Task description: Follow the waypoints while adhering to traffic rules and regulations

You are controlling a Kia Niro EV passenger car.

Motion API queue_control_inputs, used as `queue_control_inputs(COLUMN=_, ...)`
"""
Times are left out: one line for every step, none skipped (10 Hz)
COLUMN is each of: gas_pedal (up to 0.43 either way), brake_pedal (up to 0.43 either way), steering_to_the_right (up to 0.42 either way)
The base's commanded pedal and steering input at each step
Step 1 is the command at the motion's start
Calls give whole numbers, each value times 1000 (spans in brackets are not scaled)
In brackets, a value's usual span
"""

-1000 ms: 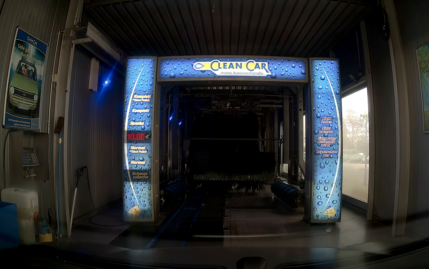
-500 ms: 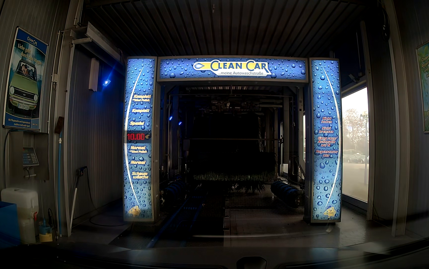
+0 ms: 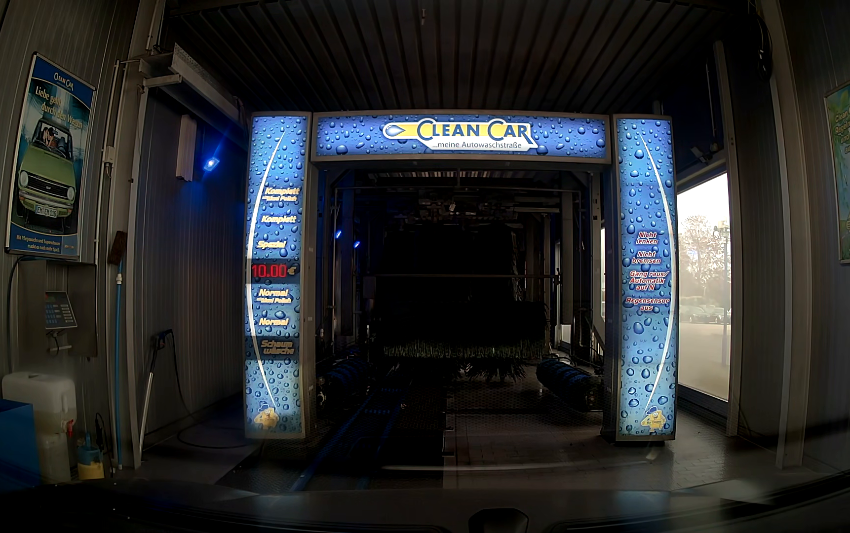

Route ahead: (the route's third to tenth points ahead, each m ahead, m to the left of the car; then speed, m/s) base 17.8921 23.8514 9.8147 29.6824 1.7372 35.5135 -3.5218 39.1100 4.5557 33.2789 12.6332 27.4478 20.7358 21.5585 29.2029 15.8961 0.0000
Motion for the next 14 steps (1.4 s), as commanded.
queue_control_inputs(gas_pedal=0, brake_pedal=0, steering_to_the_right=-15)
queue_control_inputs(gas_pedal=0, brake_pedal=0, steering_to_the_right=-14)
queue_control_inputs(gas_pedal=0, brake_pedal=0, steering_to_the_right=-14)
queue_control_inputs(gas_pedal=0, brake_pedal=0, steering_to_the_right=-15)
queue_control_inputs(gas_pedal=0, brake_pedal=0, steering_to_the_right=-14)
queue_control_inputs(gas_pedal=0, brake_pedal=0, steering_to_the_right=-15)
queue_control_inputs(gas_pedal=0, brake_pedal=0, steering_to_the_right=-14)
queue_control_inputs(gas_pedal=0, brake_pedal=0, steering_to_the_right=-14)
queue_control_inputs(gas_pedal=0, brake_pedal=0, steering_to_the_right=-15)
queue_control_inputs(gas_pedal=0, brake_pedal=0, steering_to_the_right=-14)
queue_control_inputs(gas_pedal=0, brake_pedal=0, steering_to_the_right=-14)
queue_control_inputs(gas_pedal=0, brake_pedal=0, steering_to_the_right=-14)
queue_control_inputs(gas_pedal=0, brake_pedal=0, steering_to_the_right=-14)
queue_control_inputs(gas_pedal=0, brake_pedal=0, steering_to_the_right=-14)
